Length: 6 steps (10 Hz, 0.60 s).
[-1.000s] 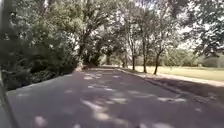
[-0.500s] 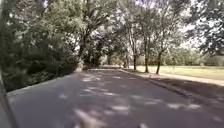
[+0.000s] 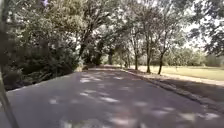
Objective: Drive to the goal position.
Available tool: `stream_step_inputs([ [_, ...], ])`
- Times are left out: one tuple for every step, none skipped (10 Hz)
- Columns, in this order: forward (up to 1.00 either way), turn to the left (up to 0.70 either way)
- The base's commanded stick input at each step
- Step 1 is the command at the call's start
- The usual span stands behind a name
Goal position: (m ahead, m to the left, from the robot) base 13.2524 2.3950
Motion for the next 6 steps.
stream_step_inputs([
  [0.70,0.00],
  [0.70,0.00],
  [0.70,0.00],
  [0.70,0.00],
  [0.70,0.00],
  [0.70,0.00],
])
